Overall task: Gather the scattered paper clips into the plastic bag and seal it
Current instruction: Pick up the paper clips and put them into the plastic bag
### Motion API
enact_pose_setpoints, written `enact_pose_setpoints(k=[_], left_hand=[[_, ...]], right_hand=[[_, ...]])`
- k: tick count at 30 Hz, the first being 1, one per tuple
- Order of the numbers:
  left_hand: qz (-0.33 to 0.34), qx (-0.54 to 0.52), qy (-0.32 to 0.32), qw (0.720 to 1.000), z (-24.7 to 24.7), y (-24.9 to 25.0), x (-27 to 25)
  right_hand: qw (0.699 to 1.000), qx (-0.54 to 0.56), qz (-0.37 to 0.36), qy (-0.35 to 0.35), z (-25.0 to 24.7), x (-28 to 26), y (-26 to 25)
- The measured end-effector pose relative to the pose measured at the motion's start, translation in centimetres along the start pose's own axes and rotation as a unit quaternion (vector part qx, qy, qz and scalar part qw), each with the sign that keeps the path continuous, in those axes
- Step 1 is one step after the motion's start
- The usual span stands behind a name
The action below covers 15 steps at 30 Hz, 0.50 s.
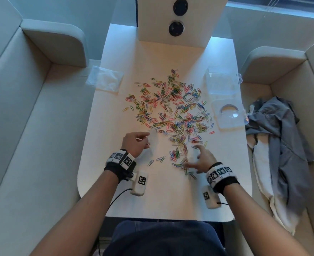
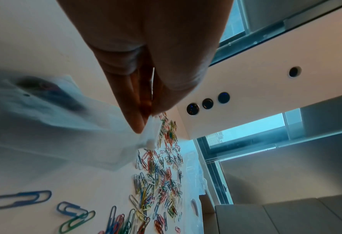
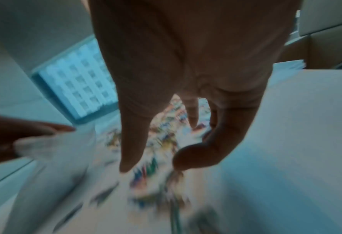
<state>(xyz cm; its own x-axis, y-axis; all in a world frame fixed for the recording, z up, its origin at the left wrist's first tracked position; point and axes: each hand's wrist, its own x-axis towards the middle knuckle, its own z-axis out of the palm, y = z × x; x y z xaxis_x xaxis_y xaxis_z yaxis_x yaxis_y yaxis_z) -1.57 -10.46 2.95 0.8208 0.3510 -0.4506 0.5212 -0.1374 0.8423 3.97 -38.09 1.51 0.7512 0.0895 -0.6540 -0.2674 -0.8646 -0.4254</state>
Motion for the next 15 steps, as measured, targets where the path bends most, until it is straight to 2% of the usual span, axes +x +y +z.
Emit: enact_pose_setpoints(k=[2, 4, 6, 8, 11, 15], left_hand=[[-0.003, -0.004, 0.000, 1.000, 0.0, -0.3, 0.1], [-0.005, -0.005, -0.002, 1.000, 0.0, -0.6, 0.2], [-0.007, -0.004, -0.006, 1.000, 0.0, -0.9, 0.0], [-0.007, -0.002, -0.009, 1.000, 0.0, -0.9, -0.4], [-0.014, -0.017, -0.015, 1.000, -0.2, -0.9, -0.9], [-0.020, -0.025, -0.017, 0.999, -0.4, -0.6, -1.3]], right_hand=[[0.999, -0.002, 0.039, -0.032, 1.1, -1.1, 2.4], [0.999, -0.005, 0.045, -0.030, 3.0, -1.9, 3.1], [0.999, -0.030, 0.033, 0.021, 4.9, -1.9, 2.8], [0.998, -0.009, 0.015, 0.061, 6.0, -1.4, 1.5], [0.995, 0.044, -0.010, 0.083, 6.6, 0.2, -0.6], [0.990, 0.017, -0.066, 0.120, 6.5, 1.5, -2.4]])
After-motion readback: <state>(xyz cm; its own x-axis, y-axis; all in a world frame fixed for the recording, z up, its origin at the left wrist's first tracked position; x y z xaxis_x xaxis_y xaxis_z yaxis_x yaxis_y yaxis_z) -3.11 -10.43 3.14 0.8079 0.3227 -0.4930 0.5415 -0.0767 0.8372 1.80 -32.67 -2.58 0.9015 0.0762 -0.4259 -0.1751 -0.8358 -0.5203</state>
